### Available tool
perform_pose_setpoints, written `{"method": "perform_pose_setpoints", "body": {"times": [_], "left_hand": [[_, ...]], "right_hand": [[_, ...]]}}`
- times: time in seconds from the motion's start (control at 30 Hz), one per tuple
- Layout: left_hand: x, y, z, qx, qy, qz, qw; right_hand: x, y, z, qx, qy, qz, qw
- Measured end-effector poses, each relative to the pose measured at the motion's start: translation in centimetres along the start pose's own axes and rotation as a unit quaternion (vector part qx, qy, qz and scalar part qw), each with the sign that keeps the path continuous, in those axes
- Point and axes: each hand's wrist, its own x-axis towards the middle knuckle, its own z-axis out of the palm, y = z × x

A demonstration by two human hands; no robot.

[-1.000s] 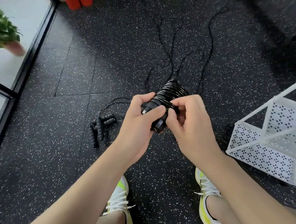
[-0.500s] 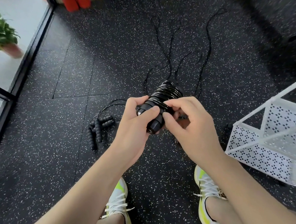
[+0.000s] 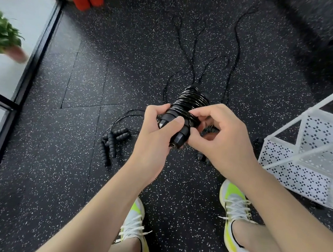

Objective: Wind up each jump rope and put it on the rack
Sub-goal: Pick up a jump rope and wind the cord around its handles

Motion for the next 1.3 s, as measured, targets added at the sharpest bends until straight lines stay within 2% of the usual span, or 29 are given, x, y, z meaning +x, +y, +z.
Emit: {"method": "perform_pose_setpoints", "body": {"times": [0.43,0.6,0.8,1.03,1.2,1.3], "left_hand": [[-0.5,0.4,0.3,-0.008,-0.018,-0.013,1.000],[-0.6,1.3,-0.4,-0.033,-0.011,-0.006,0.999],[-0.5,1.1,-0.1,-0.028,-0.003,-0.002,1.000],[0.0,-0.2,0.3,0.017,0.020,0.005,1.000],[0.3,-0.9,0.3,0.054,0.024,0.016,0.998],[0.3,-1.2,0.5,0.074,0.034,0.019,0.996]], "right_hand": [[0.2,0.0,-0.2,-0.025,0.020,0.008,0.999],[0.2,-0.4,-0.7,0.032,-0.048,0.013,0.998],[0.1,-0.4,-0.2,-0.002,0.015,-0.016,1.000],[-0.8,0.4,1.5,-0.138,0.116,-0.091,0.979],[-1.4,-0.4,2.4,-0.156,0.072,0.014,0.985],[-1.4,-0.6,2.5,-0.147,0.044,0.031,0.988]]}}
